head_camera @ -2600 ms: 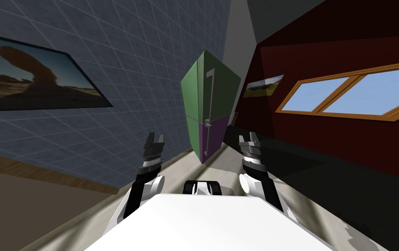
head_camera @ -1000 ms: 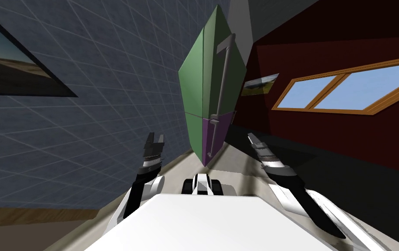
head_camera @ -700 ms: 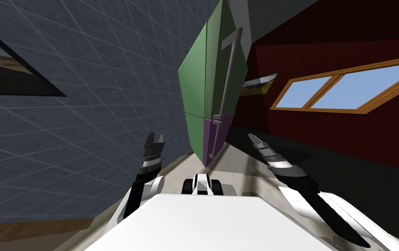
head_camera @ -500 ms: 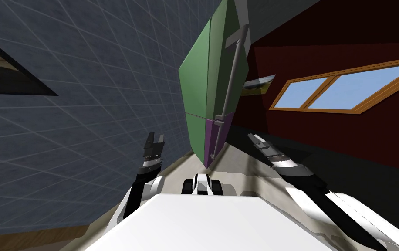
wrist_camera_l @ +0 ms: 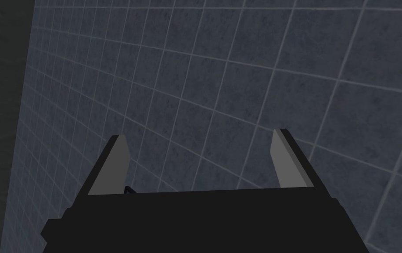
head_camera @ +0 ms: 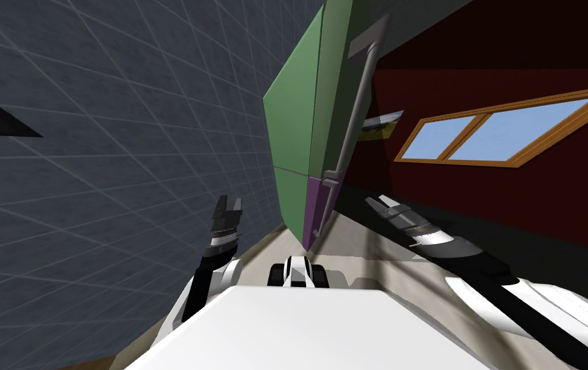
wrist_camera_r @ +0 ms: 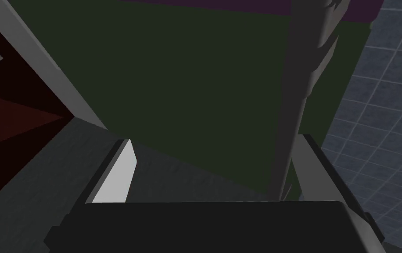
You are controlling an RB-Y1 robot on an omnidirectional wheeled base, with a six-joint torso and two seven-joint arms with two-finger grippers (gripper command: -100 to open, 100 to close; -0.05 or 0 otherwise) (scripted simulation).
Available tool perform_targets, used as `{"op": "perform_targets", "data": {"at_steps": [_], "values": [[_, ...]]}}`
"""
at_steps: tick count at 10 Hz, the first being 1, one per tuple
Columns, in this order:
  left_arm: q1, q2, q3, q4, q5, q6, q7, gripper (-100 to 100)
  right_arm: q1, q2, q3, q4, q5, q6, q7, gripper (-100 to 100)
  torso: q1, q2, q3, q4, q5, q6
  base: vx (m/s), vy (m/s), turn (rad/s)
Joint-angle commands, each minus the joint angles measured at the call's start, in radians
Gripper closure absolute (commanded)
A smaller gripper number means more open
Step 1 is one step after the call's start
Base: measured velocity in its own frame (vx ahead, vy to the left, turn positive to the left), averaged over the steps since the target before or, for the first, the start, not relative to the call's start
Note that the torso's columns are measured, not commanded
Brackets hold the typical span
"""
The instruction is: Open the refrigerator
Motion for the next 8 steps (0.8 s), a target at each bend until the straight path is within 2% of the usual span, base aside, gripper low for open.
{"op": "perform_targets", "data": {"at_steps": [1,2,3,7,8], "values": [[0.0,0.0,0.0,0.0,0.0,0.0,0.0,0,0.027,-0.082,-0.061,0.001,0.061,0.018,0.022,-100,0.003,-0.001,-0.001,0.0,0.001,0.0,0.065,0.113,-0.079],[0.0,0.0,0.0,0.0,0.0,0.0,0.0,0,0.037,-0.113,-0.086,0.002,0.085,0.026,0.03,-100,0.004,-0.002,-0.001,-0.001,0.001,0.0,0.073,0.107,-0.073],[0.0,0.0,0.0,0.0,0.0,0.0,0.0,0,0.037,-0.125,-0.086,0.002,0.085,0.026,0.03,-100,0.003,-0.002,-0.002,-0.001,0.001,0.0,0.053,0.075,-0.022],[0.0,0.0,0.0,0.0,0.0,0.0,0.0,0,0.077,-0.258,-0.18,0.01,0.178,0.055,0.062,-100,0.003,-0.002,-0.001,-0.001,0.001,0.0,0.063,0.095,-0.065],[0.0,0.0,0.0,0.0,0.0,0.0,0.0,0,0.077,-0.267,-0.18,0.01,0.178,0.055,0.062,-100,0.002,-0.001,-0.001,-0.001,0.001,0.0,0.039,0.07,-0.017]]}}
